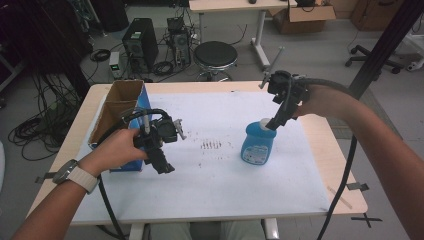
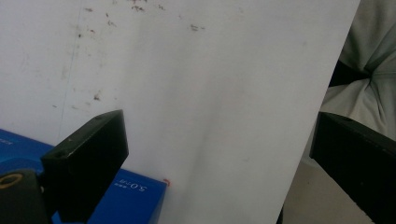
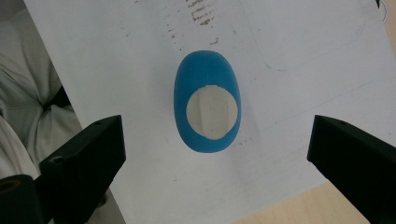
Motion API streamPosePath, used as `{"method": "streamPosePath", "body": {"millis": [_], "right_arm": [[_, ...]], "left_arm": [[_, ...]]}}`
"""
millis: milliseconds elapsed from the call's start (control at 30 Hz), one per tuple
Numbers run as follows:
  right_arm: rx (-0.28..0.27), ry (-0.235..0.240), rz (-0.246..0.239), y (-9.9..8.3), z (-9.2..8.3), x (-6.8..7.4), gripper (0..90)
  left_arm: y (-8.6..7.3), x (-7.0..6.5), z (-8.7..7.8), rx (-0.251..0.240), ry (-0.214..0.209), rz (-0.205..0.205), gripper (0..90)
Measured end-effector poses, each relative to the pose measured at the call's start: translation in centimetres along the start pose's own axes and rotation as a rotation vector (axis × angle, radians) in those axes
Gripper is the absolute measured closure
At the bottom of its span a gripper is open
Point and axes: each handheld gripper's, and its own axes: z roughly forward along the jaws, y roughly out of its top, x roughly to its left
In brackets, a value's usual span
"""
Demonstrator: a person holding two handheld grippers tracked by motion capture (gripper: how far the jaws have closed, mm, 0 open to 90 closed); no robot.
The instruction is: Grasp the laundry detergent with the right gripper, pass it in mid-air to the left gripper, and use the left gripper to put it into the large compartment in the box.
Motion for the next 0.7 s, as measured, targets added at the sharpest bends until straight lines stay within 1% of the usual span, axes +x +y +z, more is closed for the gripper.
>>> {"method": "streamPosePath", "body": {"millis": [167,200,333,433,467,567,600,700], "right_arm": [[-0.009,0.006,0.010,-0.8,0.4,0.0,4.2],[-0.019,0.009,0.006,-1.2,0.6,-0.1,4.2],[-0.034,0.013,0.010,-1.8,1.0,0.0,4.2],[-0.067,0.027,0.013,-2.6,1.5,0.0,4.2],[-0.078,0.028,0.003,-2.8,1.6,-0.1,4.2],[-0.090,0.029,-0.002,-3.1,1.8,0.0,4.2],[-0.111,0.032,0.003,-3.4,2.0,0.0,4.2],[-0.125,0.032,0.002,-3.7,2.3,0.0,4.3]], "left_arm": [[0.0,0.0,0.0,0.000,0.001,0.000,4.9],[0.1,0.0,0.0,-0.001,0.002,0.000,4.9],[0.2,0.0,0.1,-0.002,-0.001,0.001,4.8],[0.2,0.0,0.3,-0.005,-0.006,0.000,4.9],[0.3,0.0,0.3,-0.003,-0.008,0.001,4.9],[0.4,0.1,0.3,-0.004,-0.008,0.003,4.9],[0.4,0.1,0.3,-0.004,-0.008,0.004,4.9],[0.5,0.1,0.4,-0.003,-0.009,0.005,4.9]]}}
